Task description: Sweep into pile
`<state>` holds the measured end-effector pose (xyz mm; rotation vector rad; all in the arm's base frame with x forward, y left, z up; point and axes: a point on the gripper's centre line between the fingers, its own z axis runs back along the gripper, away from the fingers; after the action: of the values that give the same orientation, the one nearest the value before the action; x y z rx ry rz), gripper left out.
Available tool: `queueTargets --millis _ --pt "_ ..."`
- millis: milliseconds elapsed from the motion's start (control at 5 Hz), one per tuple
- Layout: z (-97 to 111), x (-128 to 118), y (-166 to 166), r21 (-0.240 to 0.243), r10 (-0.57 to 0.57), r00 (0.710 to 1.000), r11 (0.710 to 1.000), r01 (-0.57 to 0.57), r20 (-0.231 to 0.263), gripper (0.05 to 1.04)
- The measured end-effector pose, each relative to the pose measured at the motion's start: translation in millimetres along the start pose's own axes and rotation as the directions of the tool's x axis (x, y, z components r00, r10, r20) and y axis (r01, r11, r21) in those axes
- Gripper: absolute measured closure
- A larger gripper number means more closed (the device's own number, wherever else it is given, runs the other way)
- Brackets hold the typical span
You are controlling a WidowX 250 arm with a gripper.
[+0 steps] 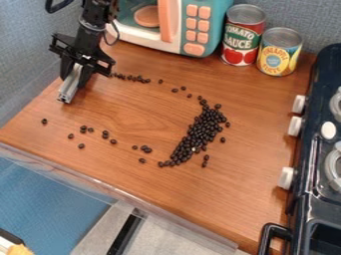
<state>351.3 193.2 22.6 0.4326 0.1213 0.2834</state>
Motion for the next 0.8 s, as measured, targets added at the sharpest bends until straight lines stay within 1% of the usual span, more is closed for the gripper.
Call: queueTargets --millis 200,600,800 --pt "-1.7 4.5 -4.2 -0.018 -0.094 0.995 0.995 0.095 0.036 0.703" --pt "0.3 2.9 -17.5 -0.067 -0.202 0.970 0.975 0.213 0.135 0.703" --pt "3.3 0.7 -26.3 -0.067 -0.233 0.959 0.967 0.246 0.158 0.703"
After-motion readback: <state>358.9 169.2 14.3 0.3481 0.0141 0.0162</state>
